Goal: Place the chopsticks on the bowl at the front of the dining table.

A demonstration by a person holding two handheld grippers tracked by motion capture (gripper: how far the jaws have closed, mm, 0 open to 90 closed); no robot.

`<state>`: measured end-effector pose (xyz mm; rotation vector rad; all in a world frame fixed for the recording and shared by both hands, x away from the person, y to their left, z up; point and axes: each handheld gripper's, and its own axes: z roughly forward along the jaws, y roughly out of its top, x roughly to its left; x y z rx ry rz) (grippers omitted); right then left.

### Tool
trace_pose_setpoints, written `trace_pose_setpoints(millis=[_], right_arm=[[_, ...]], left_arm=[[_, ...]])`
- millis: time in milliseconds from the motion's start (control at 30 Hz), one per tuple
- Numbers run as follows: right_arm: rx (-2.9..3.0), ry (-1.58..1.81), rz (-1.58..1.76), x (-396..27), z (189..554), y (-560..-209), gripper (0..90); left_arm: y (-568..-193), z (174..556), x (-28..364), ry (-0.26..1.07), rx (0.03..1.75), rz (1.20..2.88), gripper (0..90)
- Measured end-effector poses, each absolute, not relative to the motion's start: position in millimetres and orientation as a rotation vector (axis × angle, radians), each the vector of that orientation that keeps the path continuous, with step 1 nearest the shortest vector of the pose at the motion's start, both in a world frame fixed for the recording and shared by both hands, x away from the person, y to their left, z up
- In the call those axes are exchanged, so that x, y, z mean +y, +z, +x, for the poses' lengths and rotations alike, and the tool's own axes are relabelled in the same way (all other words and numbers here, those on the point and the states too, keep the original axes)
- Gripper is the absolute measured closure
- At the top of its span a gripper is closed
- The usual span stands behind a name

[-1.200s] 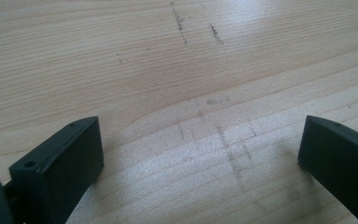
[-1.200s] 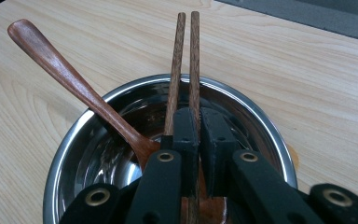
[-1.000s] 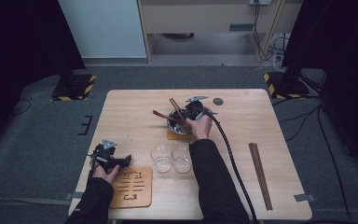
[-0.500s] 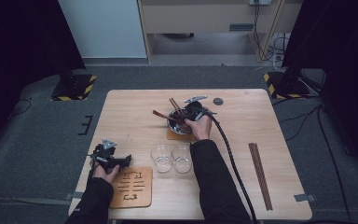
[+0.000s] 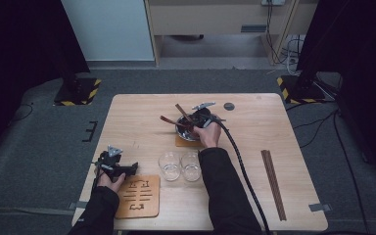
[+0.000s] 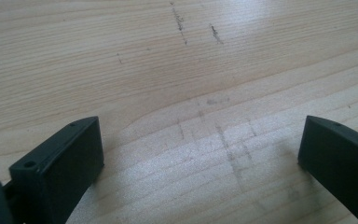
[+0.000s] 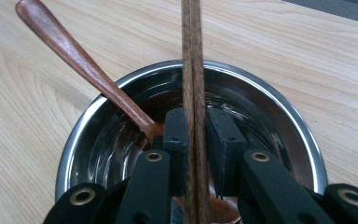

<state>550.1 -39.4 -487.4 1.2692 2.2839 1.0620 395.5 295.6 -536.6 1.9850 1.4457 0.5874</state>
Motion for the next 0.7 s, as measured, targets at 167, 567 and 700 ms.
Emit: trace_pose_setpoints(millis=[167,567,700], right_arm=[[2.247,1.061,1.311,-43.3,550.7,-487.9,78.3],[2.193,1.043,1.381,-49.0,551.7,-487.9,78.0],[2.190,1.047,1.377,-48.7,551.6,-487.6,73.9]], left_arm=[[-536.6,395.5,295.5,0.588,1.446,1.984,0.0],[-536.6,395.5,295.6,0.588,1.446,1.986,0.0],[-536.6,395.5,295.5,0.588,1.446,1.985,0.0]])
